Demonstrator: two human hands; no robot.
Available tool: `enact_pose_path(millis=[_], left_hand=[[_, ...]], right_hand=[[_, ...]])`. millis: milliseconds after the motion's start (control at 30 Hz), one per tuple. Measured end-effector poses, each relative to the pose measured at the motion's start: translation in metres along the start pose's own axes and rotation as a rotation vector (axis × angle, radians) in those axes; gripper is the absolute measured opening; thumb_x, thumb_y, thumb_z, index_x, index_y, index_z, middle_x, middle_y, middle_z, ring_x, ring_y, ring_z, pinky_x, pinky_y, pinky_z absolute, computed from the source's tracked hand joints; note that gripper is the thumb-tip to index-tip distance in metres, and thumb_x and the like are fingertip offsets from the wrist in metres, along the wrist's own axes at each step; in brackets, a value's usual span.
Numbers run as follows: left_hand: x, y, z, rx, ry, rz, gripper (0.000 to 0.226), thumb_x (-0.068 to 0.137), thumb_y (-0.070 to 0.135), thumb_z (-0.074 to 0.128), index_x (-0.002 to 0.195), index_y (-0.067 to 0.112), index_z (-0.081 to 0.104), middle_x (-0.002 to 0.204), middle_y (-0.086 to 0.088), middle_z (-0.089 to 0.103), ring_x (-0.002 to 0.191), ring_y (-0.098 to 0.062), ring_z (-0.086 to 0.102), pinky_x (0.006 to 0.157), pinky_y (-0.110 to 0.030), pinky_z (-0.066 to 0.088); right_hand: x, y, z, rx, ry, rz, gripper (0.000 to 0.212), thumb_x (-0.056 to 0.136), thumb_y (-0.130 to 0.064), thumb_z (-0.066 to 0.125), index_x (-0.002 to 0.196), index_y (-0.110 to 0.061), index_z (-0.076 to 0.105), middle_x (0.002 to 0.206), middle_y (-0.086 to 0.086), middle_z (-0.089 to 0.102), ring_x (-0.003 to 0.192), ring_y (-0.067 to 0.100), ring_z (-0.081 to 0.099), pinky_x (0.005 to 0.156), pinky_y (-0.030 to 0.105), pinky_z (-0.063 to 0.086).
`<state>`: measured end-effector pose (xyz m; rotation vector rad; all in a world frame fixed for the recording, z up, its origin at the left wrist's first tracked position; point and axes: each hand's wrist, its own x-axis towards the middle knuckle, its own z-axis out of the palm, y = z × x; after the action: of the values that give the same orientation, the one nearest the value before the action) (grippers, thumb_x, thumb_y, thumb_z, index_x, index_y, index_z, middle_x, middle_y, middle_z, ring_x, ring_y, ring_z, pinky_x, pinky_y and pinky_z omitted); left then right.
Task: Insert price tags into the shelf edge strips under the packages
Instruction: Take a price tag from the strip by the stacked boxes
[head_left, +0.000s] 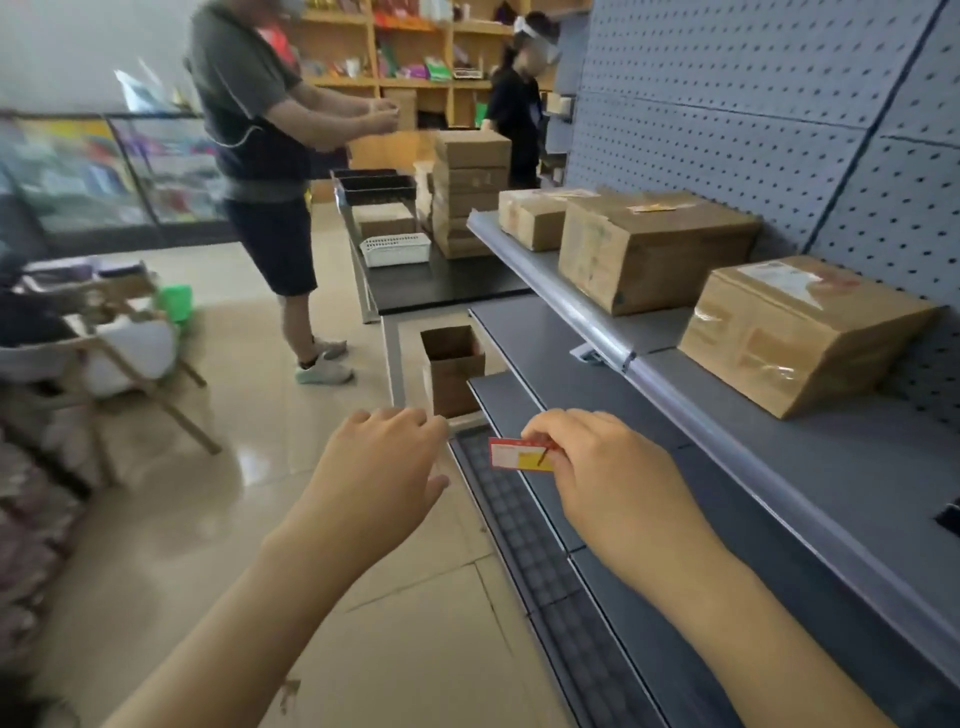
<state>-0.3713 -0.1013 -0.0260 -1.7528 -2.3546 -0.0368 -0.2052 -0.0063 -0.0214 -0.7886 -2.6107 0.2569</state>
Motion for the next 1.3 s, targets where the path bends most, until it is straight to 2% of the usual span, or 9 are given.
enact_pose_path(millis=[200, 300, 367, 500, 600, 800, 933, 1067, 1300], left_hand=[[0.054, -0.073, 0.028, -0.009, -0.006, -0.107, 0.036, 0.090, 0.045, 0.050, 0.121, 0.026, 0.048, 0.120, 0.005, 0.058, 0.109, -0.019, 0.055, 0.091, -0.033, 0.043], [0.092, -0.102, 0.039, -0.003, -0.003, -0.146, 0.036, 0.091, 0.045, 0.050, 0.121, 0.026, 0.048, 0.119, 0.005, 0.058, 0.109, -0.019, 0.055, 0.090, -0.032, 0.042], [0.120, -0.122, 0.043, -0.001, 0.000, -0.173, 0.037, 0.091, 0.045, 0.050, 0.123, 0.026, 0.047, 0.119, 0.005, 0.058, 0.109, -0.019, 0.055, 0.091, -0.031, 0.041], [0.170, -0.160, 0.050, -0.003, -0.008, -0.198, 0.037, 0.090, 0.044, 0.052, 0.123, 0.027, 0.048, 0.118, 0.006, 0.060, 0.108, -0.018, 0.056, 0.090, -0.031, 0.042], [0.202, -0.190, 0.055, -0.008, -0.013, -0.214, 0.038, 0.090, 0.044, 0.052, 0.123, 0.027, 0.048, 0.121, 0.007, 0.058, 0.112, -0.018, 0.054, 0.092, -0.029, 0.040], [0.273, -0.250, 0.076, -0.026, -0.039, -0.199, 0.039, 0.091, 0.044, 0.051, 0.125, 0.027, 0.046, 0.126, 0.006, 0.057, 0.112, -0.019, 0.054, 0.092, -0.031, 0.041], [0.332, -0.292, 0.093, -0.025, -0.048, -0.137, 0.043, 0.092, 0.045, 0.050, 0.130, 0.027, 0.044, 0.129, 0.004, 0.056, 0.115, -0.018, 0.054, 0.098, -0.032, 0.041], [0.391, -0.329, 0.100, -0.049, -0.047, -0.022, 0.043, 0.092, 0.046, 0.049, 0.131, 0.028, 0.041, 0.131, 0.006, 0.053, 0.120, -0.017, 0.050, 0.101, -0.032, 0.039], [0.501, -0.346, 0.129, -0.116, -0.060, 0.159, 0.043, 0.091, 0.047, 0.051, 0.130, 0.031, 0.042, 0.127, 0.008, 0.055, 0.115, -0.014, 0.053, 0.095, -0.030, 0.042]], right_hand=[[0.101, -0.009, 0.045, 0.004, -0.072, -0.067, 0.019, 0.095, -0.019, 0.048, 0.109, -0.031, 0.053, 0.103, -0.009, 0.063, 0.092, 0.013, 0.056, 0.073, 0.027, 0.049], [0.155, -0.004, 0.063, 0.010, -0.108, -0.099, 0.018, 0.095, -0.024, 0.048, 0.111, -0.030, 0.054, 0.105, -0.010, 0.063, 0.089, 0.009, 0.055, 0.064, 0.015, 0.041], [0.192, -0.001, 0.069, 0.031, -0.135, -0.111, 0.020, 0.095, -0.024, 0.049, 0.112, -0.030, 0.055, 0.108, -0.010, 0.063, 0.089, 0.008, 0.055, 0.060, 0.011, 0.034], [0.261, 0.001, 0.082, 0.059, -0.160, -0.140, 0.021, 0.094, -0.023, 0.051, 0.115, -0.028, 0.055, 0.112, -0.008, 0.063, 0.096, 0.010, 0.058, 0.067, 0.013, 0.040], [0.308, 0.002, 0.096, 0.073, -0.167, -0.149, 0.022, 0.095, -0.019, 0.051, 0.115, -0.025, 0.057, 0.112, -0.007, 0.064, 0.094, 0.009, 0.057, 0.059, 0.004, 0.031], [0.397, 0.007, 0.131, 0.064, -0.201, -0.133, 0.022, 0.095, -0.018, 0.050, 0.114, -0.026, 0.057, 0.112, -0.008, 0.063, 0.086, 0.003, 0.049, 0.055, 0.003, 0.028], [0.456, 0.009, 0.156, 0.099, -0.171, -0.044, 0.020, 0.094, -0.018, 0.051, 0.111, -0.028, 0.058, 0.107, -0.010, 0.063, 0.088, 0.008, 0.053, 0.067, 0.015, 0.043], [0.511, 0.017, 0.175, 0.106, -0.157, 0.068, 0.021, 0.091, -0.017, 0.056, 0.108, -0.030, 0.057, 0.107, -0.010, 0.064, 0.093, 0.012, 0.057, 0.075, 0.027, 0.051], [0.571, 0.065, 0.196, 0.103, -0.105, 0.283, 0.017, 0.093, -0.021, 0.051, 0.106, -0.031, 0.057, 0.105, -0.010, 0.064, 0.088, 0.013, 0.060, 0.072, 0.030, 0.053]])
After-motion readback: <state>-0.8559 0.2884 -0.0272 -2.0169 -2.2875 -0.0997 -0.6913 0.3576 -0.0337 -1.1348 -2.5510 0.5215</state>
